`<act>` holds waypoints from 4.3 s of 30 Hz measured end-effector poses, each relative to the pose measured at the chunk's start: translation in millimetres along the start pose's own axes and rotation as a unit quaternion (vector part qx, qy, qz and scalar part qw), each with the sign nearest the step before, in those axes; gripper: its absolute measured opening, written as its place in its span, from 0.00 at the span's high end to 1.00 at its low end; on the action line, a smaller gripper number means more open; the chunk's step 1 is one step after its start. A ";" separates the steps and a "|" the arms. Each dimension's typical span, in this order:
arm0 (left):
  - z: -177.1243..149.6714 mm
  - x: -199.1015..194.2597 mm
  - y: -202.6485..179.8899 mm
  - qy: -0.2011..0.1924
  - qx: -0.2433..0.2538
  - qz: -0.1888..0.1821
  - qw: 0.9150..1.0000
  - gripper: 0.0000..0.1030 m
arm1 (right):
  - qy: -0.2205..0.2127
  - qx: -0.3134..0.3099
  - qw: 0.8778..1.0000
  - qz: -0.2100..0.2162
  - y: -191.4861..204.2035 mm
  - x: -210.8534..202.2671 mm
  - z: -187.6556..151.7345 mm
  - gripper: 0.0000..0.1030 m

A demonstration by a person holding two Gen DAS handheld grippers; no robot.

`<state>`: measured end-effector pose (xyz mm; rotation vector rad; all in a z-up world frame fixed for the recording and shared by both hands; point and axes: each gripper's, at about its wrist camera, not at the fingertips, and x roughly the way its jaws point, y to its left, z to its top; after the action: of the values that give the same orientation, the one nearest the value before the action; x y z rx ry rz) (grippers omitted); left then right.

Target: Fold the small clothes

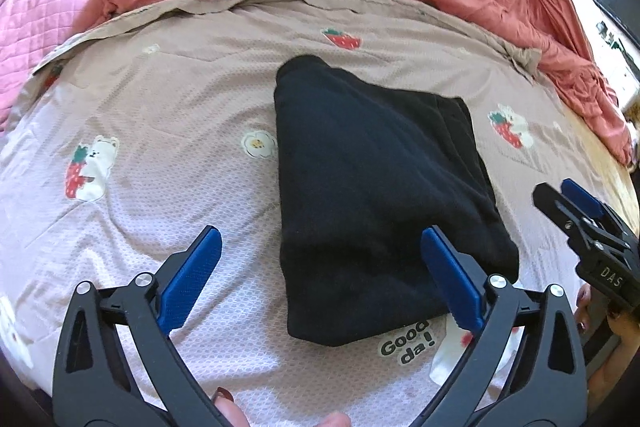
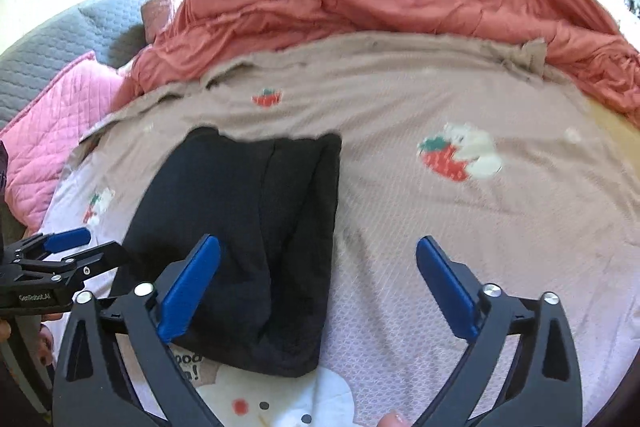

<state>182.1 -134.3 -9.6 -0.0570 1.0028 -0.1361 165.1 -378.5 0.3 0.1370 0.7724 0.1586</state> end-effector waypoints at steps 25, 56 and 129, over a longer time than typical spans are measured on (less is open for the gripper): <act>-39.7 -95.7 17.0 -0.066 0.017 0.006 0.998 0.09 | -0.108 -0.006 0.994 -0.023 61.8 -116.2 -51.4 0.05; -101.9 -99.1 35.9 -0.010 0.006 -0.007 1.000 0.09 | 0.026 -0.030 0.997 -0.072 81.9 -107.3 -99.7 0.05; -101.6 -98.6 49.7 -0.008 0.006 0.019 1.000 0.09 | 0.018 -0.031 0.996 -0.087 73.3 -107.3 -101.0 0.05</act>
<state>48.6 -69.8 12.7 -0.0286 0.9866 -0.1059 11.7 -320.8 15.2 0.0070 0.8106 0.0193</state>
